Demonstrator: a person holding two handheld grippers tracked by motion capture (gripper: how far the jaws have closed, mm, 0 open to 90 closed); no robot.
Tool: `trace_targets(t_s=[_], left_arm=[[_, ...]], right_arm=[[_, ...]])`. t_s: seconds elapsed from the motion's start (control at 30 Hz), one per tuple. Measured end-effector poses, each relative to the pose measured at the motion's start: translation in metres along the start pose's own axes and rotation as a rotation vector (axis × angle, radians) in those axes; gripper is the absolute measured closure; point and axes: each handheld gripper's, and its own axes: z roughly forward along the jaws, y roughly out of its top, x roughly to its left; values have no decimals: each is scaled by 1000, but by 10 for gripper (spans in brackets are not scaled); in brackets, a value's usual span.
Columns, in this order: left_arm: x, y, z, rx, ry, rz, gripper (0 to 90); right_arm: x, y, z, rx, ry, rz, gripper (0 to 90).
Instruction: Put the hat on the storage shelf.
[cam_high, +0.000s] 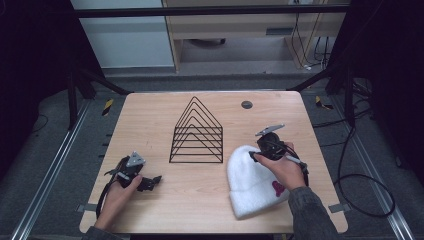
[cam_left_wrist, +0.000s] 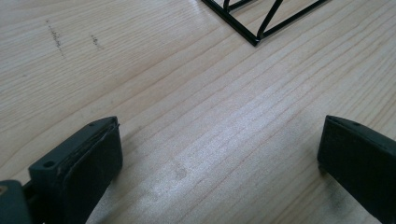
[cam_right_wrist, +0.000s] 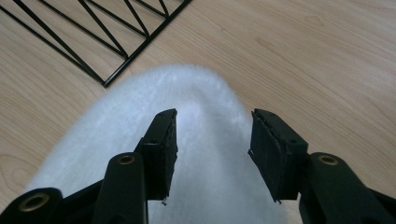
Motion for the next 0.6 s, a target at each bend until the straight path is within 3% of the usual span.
trace_targets(t_s=[0.13, 0.33, 0.5, 0.6], left_arm=[[0, 0, 0, 0, 0, 0, 0], [0, 0, 0, -1, 0, -1, 0], [0, 0, 0, -2, 0, -2, 0], [0, 0, 0, -2, -1, 0, 0]], right_arm=[[-1, 4, 4, 3, -2, 2, 502], [-1, 16, 27, 31, 14, 28, 496], [-2, 13, 43, 93, -12, 44, 472], [-5, 12, 48, 103, -2, 58, 453]])
